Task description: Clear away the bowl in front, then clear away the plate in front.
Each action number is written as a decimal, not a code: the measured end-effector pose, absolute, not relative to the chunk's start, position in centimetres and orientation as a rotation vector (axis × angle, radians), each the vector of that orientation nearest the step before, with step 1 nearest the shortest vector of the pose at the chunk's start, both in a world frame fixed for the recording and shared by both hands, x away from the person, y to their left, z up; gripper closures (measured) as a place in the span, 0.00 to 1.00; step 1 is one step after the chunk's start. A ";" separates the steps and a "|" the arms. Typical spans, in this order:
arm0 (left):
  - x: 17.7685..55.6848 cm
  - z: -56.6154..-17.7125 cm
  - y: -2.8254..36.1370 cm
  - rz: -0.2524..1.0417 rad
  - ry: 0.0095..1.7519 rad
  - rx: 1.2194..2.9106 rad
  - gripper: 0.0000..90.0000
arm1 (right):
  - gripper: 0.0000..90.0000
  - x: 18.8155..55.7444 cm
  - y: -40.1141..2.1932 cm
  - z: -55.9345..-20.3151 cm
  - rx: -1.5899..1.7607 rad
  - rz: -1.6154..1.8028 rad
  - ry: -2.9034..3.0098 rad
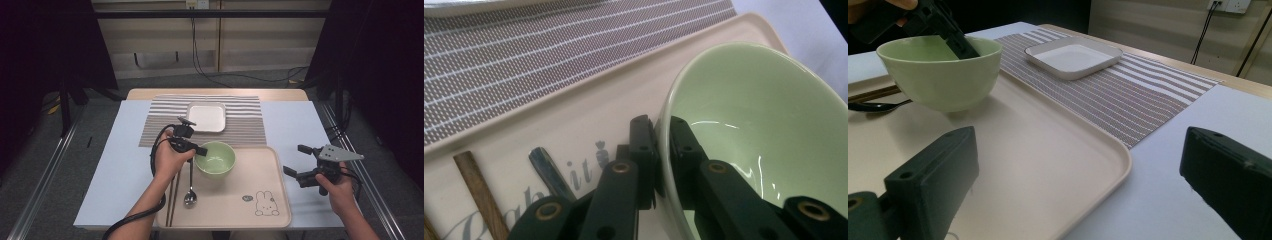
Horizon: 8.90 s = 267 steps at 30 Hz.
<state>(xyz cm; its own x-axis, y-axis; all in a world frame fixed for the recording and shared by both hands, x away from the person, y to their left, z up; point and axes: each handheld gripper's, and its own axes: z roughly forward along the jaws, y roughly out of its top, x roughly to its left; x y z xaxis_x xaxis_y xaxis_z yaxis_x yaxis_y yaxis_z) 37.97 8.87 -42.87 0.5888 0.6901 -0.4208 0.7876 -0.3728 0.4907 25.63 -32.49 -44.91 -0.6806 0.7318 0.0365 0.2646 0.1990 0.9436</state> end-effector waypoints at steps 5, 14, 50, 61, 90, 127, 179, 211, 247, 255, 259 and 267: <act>37.7 -43.2 8.9 -0.177 1.150 2.177 0.93 | 0.02 25.6 -32.5 -44.9 0.921 1.488 2.062; 37.4 -43.6 9.0 -0.151 1.141 2.197 0.92 | 0.02 25.6 -32.5 -44.9 0.925 1.490 2.065; 35.8 -44.6 9.7 -0.227 1.095 2.129 0.89 | 0.02 25.6 -32.3 -44.9 0.918 1.484 2.066; 36.3 -43.2 10.0 -0.212 1.092 2.078 0.76 | 0.02 25.5 -32.3 -44.9 0.918 1.485 2.067; 39.9 -40.9 10.1 -0.086 1.124 1.964 0.31 | 0.02 25.6 -32.3 -44.9 0.919 1.482 2.066; 45.4 -43.4 12.8 0.018 1.352 1.842 0.11 | 0.02 25.4 -32.3 -44.9 0.920 1.479 2.069; 49.6 -46.7 13.6 0.147 1.535 1.710 0.42 | 0.02 25.4 -32.3 -44.9 0.914 1.478 2.076; 50.0 -47.6 12.3 0.140 1.594 1.743 0.81 | 0.02 25.5 -32.3 -45.0 0.920 1.469 2.079; 50.1 -47.1 11.3 0.034 1.693 1.749 0.99 | 0.02 25.5 -32.6 -45.0 0.922 1.466 2.072; 50.0 -46.5 11.3 -0.005 1.656 1.759 0.99 | 0.02 25.5 -32.6 -45.0 0.922 1.464 2.070; 49.9 -45.9 11.4 -0.023 1.625 1.789 0.99 | 0.02 25.5 -32.6 -45.0 0.922 1.469 2.066; 49.6 -45.0 10.8 -0.082 1.568 1.817 0.99 | 0.02 25.4 -32.7 -44.9 0.926 1.455 2.060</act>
